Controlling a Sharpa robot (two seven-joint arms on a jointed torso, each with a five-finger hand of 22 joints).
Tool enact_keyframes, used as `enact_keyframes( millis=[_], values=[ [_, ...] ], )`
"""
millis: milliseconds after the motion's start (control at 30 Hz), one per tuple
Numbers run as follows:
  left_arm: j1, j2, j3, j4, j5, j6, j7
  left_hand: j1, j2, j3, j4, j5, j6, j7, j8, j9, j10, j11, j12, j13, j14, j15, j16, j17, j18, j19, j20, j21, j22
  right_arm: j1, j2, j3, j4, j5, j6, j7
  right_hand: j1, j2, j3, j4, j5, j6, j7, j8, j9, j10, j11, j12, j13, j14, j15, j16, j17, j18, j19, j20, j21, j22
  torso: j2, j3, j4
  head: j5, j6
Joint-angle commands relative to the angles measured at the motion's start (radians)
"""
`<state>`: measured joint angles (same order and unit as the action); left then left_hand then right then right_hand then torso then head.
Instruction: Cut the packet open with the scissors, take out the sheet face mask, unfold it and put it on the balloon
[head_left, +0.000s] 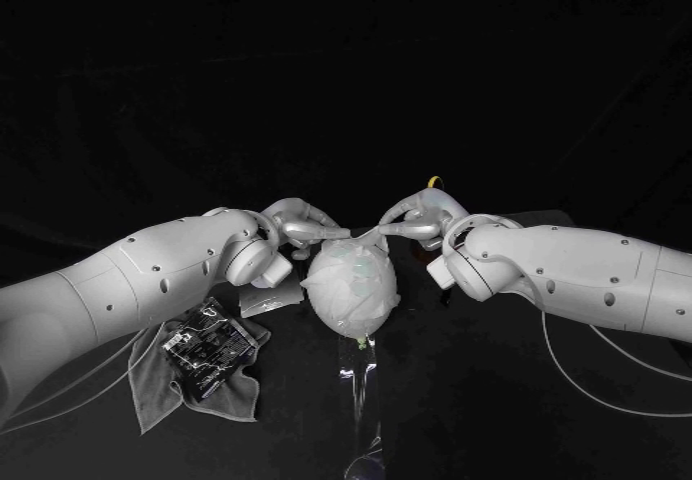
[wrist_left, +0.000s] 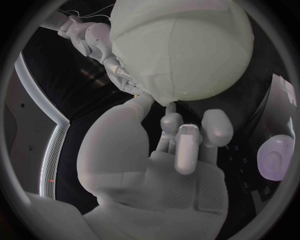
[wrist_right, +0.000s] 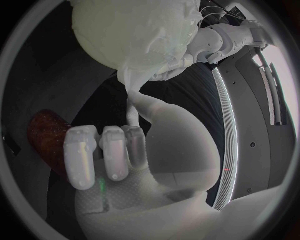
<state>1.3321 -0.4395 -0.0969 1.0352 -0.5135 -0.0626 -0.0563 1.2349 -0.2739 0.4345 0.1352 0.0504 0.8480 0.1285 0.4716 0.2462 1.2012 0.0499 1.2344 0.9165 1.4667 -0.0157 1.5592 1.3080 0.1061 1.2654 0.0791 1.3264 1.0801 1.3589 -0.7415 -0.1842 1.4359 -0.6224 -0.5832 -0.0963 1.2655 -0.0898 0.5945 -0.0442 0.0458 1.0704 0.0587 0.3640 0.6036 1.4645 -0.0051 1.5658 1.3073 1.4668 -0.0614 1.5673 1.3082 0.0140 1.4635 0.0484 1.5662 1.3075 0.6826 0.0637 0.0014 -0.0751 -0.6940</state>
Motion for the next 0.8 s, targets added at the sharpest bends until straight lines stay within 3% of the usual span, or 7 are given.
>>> enact_keyframes(
  millis=[33,367,433,600,700,800],
  values=[
    [0.001,0.003,0.001,-0.001,-0.016,0.048,-0.004,0.011,0.001,-0.009,0.0,-0.003,0.008,-0.002,-0.004,-0.001,0.011,-0.001,0.007,0.006,0.086,0.003,0.002,0.215,0.002,0.004,0.003,0.004,0.003,0.0,-0.001,0.001,0.002,-0.012,-0.002,0.003,-0.001,0.009,0.007,-0.001,0.003,0.005,0.0,0.004,0.036,0.106,-0.007,0.005,0.263,0.104,-0.006,0.003,0.263,-0.014,0.107,-0.004,0.005,0.263,0.0,-0.0007,-0.0004,-0.001,-0.001],
    [0.001,0.001,0.001,-0.007,-0.016,0.071,0.0,0.031,0.025,-0.034,0.007,-0.003,0.046,-0.015,-0.001,-0.006,0.038,-0.012,0.036,0.05,0.088,-0.005,0.004,0.222,0.001,0.009,-0.002,0.008,0.011,0.0,-0.001,0.001,0.002,-0.012,-0.001,0.001,-0.004,0.009,0.01,-0.003,0.003,0.004,0.0,0.005,0.039,0.106,-0.008,0.005,0.263,0.104,-0.006,0.003,0.263,-0.014,0.107,-0.004,0.005,0.263,0.0,-0.0004,0.0004,-0.002,-0.004],
    [0.001,0.001,0.001,-0.008,-0.012,0.068,0.006,0.045,0.041,-0.028,0.004,-0.003,0.059,-0.02,0.004,-0.005,0.044,-0.017,0.042,0.058,0.09,-0.008,0.004,0.226,0.001,0.009,-0.004,0.009,0.012,0.0,-0.001,0.001,0.002,-0.012,-0.001,0.0,-0.004,0.009,0.01,-0.003,0.003,0.004,0.0,0.005,0.039,0.106,-0.008,0.005,0.263,0.104,-0.006,0.003,0.263,-0.014,0.107,-0.004,0.005,0.263,0.0,-0.0006,0.0003,-0.002,-0.004],
    [0.001,0.003,0.001,-0.01,-0.007,0.055,0.023,0.15,0.147,0.043,-0.04,-0.002,0.141,-0.058,0.044,0.009,0.082,-0.049,0.074,0.116,0.097,-0.033,0.008,0.245,-0.002,0.02,-0.019,0.018,0.028,0.0,-0.001,0.001,0.003,-0.012,0.0,0.001,-0.004,0.009,0.01,-0.003,0.003,0.004,0.0,0.005,0.039,0.106,-0.008,0.005,0.263,0.104,-0.006,0.003,0.263,-0.014,0.107,-0.004,0.005,0.263,0.0,-0.0004,0.0001,-0.002,-0.003],
    [0.001,0.004,0.001,-0.011,-0.005,0.038,0.034,0.161,0.164,0.058,-0.05,-0.002,0.149,-0.061,0.055,0.015,0.104,-0.056,0.094,0.155,0.099,-0.042,0.009,0.249,-0.003,0.024,-0.027,0.022,0.035,0.0,-0.002,0.001,0.004,-0.012,0.002,0.001,-0.004,0.009,0.01,-0.003,0.003,0.004,0.0,0.005,0.039,0.106,-0.008,0.005,0.263,0.104,-0.006,0.003,0.263,-0.014,0.107,-0.004,0.005,0.263,0.0,-0.0003,0.0003,-0.002,-0.005],
    [0.001,0.004,0.001,-0.012,0.002,0.021,0.042,0.158,0.166,0.065,-0.053,-0.002,0.149,-0.063,0.063,0.02,0.108,-0.058,0.098,0.163,0.1,-0.045,0.009,0.251,-0.005,0.028,-0.032,0.025,0.04,0.0,-0.003,0.001,0.005,-0.012,0.004,0.001,-0.004,0.009,0.01,-0.003,0.003,0.004,0.0,0.005,0.039,0.106,-0.008,0.005,0.263,0.104,-0.006,0.003,0.263,-0.014,0.107,-0.004,0.005,0.263,0.0,0.0002,0.0002,-0.001,-0.006]
  ],
)
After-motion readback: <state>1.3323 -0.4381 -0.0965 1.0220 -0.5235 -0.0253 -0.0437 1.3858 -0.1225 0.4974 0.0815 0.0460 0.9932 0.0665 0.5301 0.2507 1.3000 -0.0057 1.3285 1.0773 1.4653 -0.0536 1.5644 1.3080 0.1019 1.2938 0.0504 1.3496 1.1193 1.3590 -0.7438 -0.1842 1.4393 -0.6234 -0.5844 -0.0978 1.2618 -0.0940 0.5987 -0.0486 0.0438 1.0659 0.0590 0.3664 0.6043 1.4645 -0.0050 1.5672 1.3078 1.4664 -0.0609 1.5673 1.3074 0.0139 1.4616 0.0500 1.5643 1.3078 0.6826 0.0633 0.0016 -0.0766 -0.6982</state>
